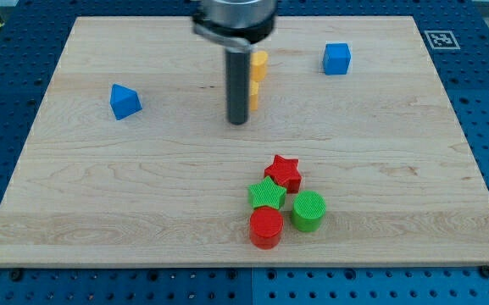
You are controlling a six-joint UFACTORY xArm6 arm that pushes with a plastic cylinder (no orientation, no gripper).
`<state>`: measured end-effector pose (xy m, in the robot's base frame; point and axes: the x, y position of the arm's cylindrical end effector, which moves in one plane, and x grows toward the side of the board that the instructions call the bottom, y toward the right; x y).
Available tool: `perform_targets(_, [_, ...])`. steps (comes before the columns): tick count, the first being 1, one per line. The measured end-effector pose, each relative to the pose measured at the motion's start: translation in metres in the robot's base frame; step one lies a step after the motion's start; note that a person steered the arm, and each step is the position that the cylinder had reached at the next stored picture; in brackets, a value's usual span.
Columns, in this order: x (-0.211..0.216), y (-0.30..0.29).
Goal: Point your arm to center left
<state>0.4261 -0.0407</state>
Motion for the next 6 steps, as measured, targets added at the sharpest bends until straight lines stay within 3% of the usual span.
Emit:
perform_targets(2, [0.040, -0.145])
perform_targets(3, [0.021, -0.209])
perform_targets(5, [-0.029, -0.231])
perform_targets(6, [-0.028, -0.220])
